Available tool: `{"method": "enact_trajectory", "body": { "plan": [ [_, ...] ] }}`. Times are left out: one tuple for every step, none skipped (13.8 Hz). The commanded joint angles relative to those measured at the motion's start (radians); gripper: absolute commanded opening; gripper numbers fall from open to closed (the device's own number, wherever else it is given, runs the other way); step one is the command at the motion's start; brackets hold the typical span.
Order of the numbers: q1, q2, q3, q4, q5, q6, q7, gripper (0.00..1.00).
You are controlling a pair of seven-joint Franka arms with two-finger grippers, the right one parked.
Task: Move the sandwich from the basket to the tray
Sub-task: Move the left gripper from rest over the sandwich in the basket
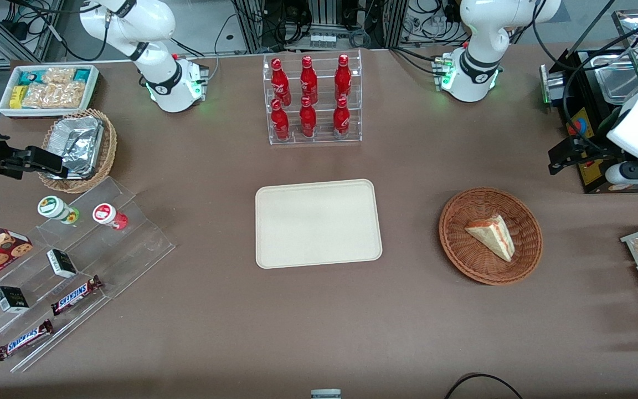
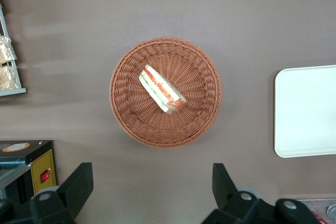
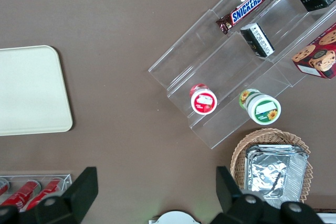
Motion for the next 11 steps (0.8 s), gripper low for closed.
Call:
{"method": "enact_trajectory", "body": {
  "plan": [
    [0.001,0.003,0.006,0.023,-0.012,-0.042,0.020,1.00],
    [0.001,0.009,0.007,0.021,-0.007,-0.040,0.016,1.00],
    [0.001,0.014,0.009,0.011,0.002,-0.033,0.016,1.00],
    [0.001,0.021,0.009,0.000,0.017,-0.028,0.010,1.00],
    [0.001,0.041,0.010,-0.005,0.017,-0.019,0.002,1.00],
    [0.000,0.055,0.010,-0.028,0.023,0.006,0.000,1.00],
    [0.000,0.051,0.010,-0.070,0.025,0.064,0.000,1.00],
    [0.000,0.045,0.010,-0.133,0.026,0.128,-0.001,1.00],
    [0.000,0.038,0.010,-0.185,0.034,0.191,-0.003,1.00],
    [0.000,0.035,0.010,-0.227,0.039,0.242,-0.019,1.00],
    [0.001,0.037,0.010,-0.265,0.039,0.304,-0.086,1.00]
  ]
}}
